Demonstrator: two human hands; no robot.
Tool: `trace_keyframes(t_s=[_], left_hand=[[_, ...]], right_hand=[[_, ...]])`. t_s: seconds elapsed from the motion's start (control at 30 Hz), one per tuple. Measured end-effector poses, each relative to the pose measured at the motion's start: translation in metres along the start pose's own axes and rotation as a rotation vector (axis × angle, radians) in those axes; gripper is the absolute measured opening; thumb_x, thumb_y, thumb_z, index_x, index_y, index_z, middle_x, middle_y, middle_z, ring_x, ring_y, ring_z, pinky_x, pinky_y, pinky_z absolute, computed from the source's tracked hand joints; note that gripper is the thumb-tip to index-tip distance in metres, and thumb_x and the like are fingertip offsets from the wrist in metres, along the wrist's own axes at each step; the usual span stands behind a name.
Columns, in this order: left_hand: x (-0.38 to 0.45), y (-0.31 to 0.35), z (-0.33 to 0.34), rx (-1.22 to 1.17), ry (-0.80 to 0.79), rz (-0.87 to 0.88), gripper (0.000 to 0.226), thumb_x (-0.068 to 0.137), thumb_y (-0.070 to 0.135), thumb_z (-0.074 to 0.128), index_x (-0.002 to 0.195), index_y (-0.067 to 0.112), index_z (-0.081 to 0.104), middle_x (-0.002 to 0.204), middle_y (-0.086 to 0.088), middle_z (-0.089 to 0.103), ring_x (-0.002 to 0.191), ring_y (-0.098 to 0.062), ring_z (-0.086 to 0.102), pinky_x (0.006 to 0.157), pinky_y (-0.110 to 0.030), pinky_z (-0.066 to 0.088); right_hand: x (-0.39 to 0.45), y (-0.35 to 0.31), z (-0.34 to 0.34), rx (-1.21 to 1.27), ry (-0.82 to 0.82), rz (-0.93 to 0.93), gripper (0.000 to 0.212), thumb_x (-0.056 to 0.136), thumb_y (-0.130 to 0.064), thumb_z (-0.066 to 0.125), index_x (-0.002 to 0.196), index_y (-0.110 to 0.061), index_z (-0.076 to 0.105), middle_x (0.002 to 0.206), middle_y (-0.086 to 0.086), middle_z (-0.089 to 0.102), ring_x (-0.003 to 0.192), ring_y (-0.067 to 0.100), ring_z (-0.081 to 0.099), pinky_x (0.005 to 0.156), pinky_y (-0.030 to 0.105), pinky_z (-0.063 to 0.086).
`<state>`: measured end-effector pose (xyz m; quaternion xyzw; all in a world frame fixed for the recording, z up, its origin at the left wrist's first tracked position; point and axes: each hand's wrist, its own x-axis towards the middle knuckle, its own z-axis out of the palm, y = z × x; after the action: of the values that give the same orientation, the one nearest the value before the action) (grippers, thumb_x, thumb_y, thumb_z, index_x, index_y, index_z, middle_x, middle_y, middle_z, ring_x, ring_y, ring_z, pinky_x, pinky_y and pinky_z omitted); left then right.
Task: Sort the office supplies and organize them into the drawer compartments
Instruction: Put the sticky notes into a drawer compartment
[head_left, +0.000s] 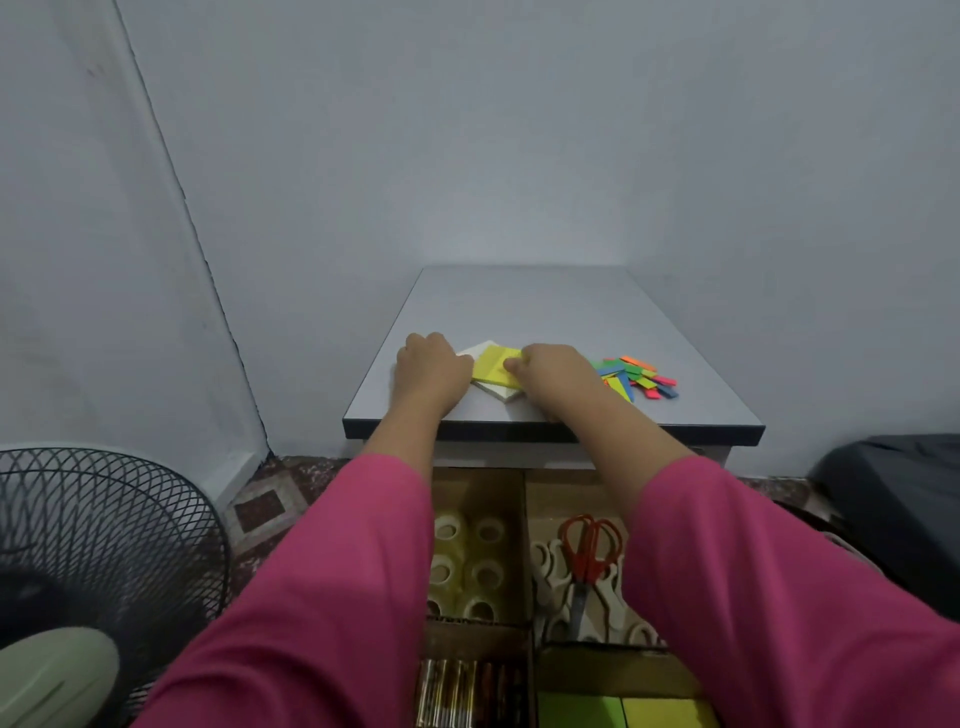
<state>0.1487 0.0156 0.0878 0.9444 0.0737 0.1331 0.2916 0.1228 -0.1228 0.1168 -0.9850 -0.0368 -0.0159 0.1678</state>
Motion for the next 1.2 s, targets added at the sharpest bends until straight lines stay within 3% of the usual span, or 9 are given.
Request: trace_keyframes(t_s=[0.13,0.3,0.43,0.5,0.7,0.9,0.97,1.07,1.2], left_hand=[[-0.003,-0.003,-0.006,-0.238,0.039,-0.020,0.013,0.085,0.018,0.052,0.089,0.007,0.054,0.099,-0.011,0.057,0.090,-0.031,0.056,0.072,-0.037,0.046],[-0.010,-0.002,-0.005,-0.280,0.098,0.016,0.015,0.093,0.018,0.045,0.101,0.006,0.049,0.100,-0.009,0.053,0.087,-0.026,0.053,0.070,-0.034,0.045],[-0.012,-0.002,-0.007,-0.361,0.145,-0.022,0.011,0.095,0.016,0.039,0.103,0.008,0.042,0.095,-0.006,0.050,0.081,-0.023,0.049,0.064,-0.031,0.037],[-0.015,-0.002,-0.007,-0.351,0.180,-0.048,0.010,0.096,0.016,0.037,0.101,0.008,0.040,0.098,-0.009,0.052,0.085,-0.026,0.050,0.065,-0.033,0.038],[-0.019,0.002,-0.006,-0.194,0.281,-0.129,0.022,0.095,0.016,0.038,0.111,0.001,0.045,0.119,-0.019,0.054,0.110,-0.036,0.046,0.084,-0.043,0.042],[-0.018,-0.005,-0.030,-0.172,0.099,-0.270,0.033,0.094,0.015,0.045,0.124,0.000,0.043,0.128,-0.019,0.050,0.116,-0.036,0.050,0.088,-0.039,0.042],[-0.023,-0.008,-0.041,-0.121,0.036,-0.248,0.027,0.094,0.017,0.047,0.116,0.002,0.048,0.119,-0.015,0.056,0.109,-0.034,0.053,0.088,-0.035,0.041],[-0.035,-0.013,-0.052,-0.227,-0.015,-0.218,0.019,0.093,0.018,0.046,0.077,0.007,0.044,0.083,-0.008,0.053,0.080,-0.028,0.051,0.071,-0.031,0.041],[-0.053,-0.018,-0.058,-0.500,-0.049,-0.317,0.012,0.089,0.010,0.049,0.083,0.001,0.051,0.070,-0.014,0.058,0.057,-0.022,0.051,0.050,-0.026,0.036]], right_hand=[[0.002,0.001,-0.001,0.088,-0.009,0.037,0.045,0.096,-0.043,0.050,0.128,-0.012,0.049,0.120,0.013,0.057,0.105,0.029,0.058,0.085,0.037,0.049],[0.001,-0.011,-0.002,-0.230,0.136,-0.063,0.052,0.092,-0.045,0.055,0.131,-0.015,0.038,0.126,0.010,0.051,0.113,0.031,0.053,0.073,0.035,0.038],[0.006,-0.020,-0.005,-0.203,-0.022,-0.105,0.062,0.091,-0.047,0.056,0.141,-0.018,0.034,0.140,0.008,0.045,0.126,0.030,0.045,0.096,0.040,0.038],[0.004,-0.019,-0.006,-0.173,-0.062,-0.074,0.063,0.090,-0.051,0.056,0.140,-0.017,0.038,0.142,0.007,0.044,0.130,0.029,0.041,0.103,0.041,0.034],[-0.003,-0.016,-0.004,-0.142,-0.021,0.033,0.060,0.084,-0.056,0.061,0.123,-0.012,0.049,0.128,0.011,0.052,0.121,0.031,0.044,0.096,0.039,0.039],[-0.021,0.000,0.003,0.018,0.067,0.083,0.062,0.077,-0.058,0.068,0.113,-0.011,0.050,0.115,0.010,0.059,0.108,0.028,0.054,0.078,0.035,0.043],[-0.029,0.006,0.001,0.109,0.074,0.090,0.065,0.072,-0.057,0.073,0.111,-0.012,0.047,0.112,0.009,0.059,0.106,0.028,0.056,0.073,0.034,0.042],[-0.044,0.015,0.001,0.184,0.098,0.060,0.065,0.071,-0.052,0.077,0.113,-0.014,0.046,0.110,0.005,0.057,0.104,0.026,0.055,0.072,0.033,0.041],[-0.062,0.024,0.006,0.348,0.148,0.014,0.046,0.079,-0.042,0.073,0.111,-0.017,0.051,0.105,0.001,0.056,0.098,0.021,0.055,0.075,0.035,0.046]])
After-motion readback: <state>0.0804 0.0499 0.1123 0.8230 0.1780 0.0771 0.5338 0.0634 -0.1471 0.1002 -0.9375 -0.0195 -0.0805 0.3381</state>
